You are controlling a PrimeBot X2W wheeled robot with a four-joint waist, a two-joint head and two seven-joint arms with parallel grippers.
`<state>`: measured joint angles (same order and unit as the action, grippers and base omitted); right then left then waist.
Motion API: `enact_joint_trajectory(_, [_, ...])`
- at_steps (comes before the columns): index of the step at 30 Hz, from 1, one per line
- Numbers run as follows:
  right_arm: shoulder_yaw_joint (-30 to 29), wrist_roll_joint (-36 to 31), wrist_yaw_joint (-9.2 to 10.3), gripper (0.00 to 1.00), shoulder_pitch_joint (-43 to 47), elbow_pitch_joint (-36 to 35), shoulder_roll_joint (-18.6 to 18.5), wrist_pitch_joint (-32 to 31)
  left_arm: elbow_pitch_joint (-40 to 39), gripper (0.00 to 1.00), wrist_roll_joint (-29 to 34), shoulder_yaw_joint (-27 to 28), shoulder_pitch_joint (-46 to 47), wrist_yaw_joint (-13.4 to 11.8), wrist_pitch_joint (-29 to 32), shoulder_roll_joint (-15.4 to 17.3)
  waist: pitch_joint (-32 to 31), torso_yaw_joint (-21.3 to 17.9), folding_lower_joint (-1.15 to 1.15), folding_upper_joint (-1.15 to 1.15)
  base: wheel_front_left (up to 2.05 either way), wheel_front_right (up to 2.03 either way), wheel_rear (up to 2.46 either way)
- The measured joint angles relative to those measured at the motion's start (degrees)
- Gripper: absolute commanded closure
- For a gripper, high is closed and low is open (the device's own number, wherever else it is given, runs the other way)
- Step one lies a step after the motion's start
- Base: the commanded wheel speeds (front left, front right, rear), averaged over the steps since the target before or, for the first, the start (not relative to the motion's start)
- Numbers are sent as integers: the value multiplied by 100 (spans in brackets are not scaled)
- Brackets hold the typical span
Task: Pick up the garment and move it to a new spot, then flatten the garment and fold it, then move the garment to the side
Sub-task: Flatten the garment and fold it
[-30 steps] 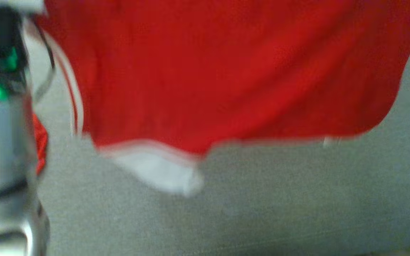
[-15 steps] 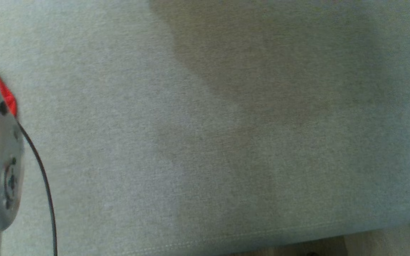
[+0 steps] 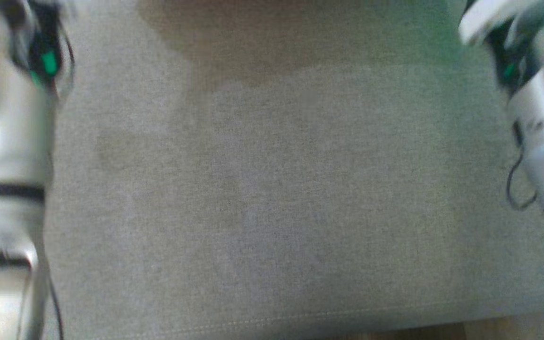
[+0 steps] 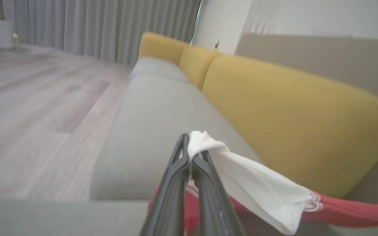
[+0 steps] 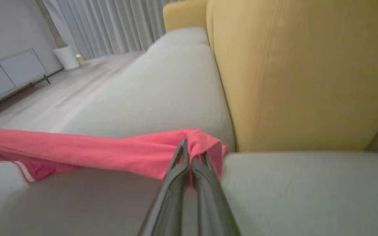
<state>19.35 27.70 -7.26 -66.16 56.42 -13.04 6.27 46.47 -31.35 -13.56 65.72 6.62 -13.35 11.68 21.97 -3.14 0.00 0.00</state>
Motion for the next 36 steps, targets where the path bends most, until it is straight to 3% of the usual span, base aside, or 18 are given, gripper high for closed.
enact_joint_trajectory(6, [951,441,0,100,870,142,-97,-467,168,100,-229,-520,-1497,51,341,179,-365,28,0,0,0,0,0])
enact_joint_trajectory(10, [1601,726,0,100,1422,-45,-298,-710,-219,100,-500,-1077,-2326,52,759,372,-669,44,0,0,0,0,0])
enact_joint_trajectory(18, [2385,1103,0,100,1765,-320,-697,-985,-1287,100,-720,-1986,-3531,88,1451,1255,-1159,66,-1,0,0,0,0])
enact_joint_trajectory(36, [3468,2272,0,100,2685,-1261,-1837,-2275,-3321,100,-2454,-2123,-5003,93,2930,2204,-1886,157,-1,0,0,0,0])
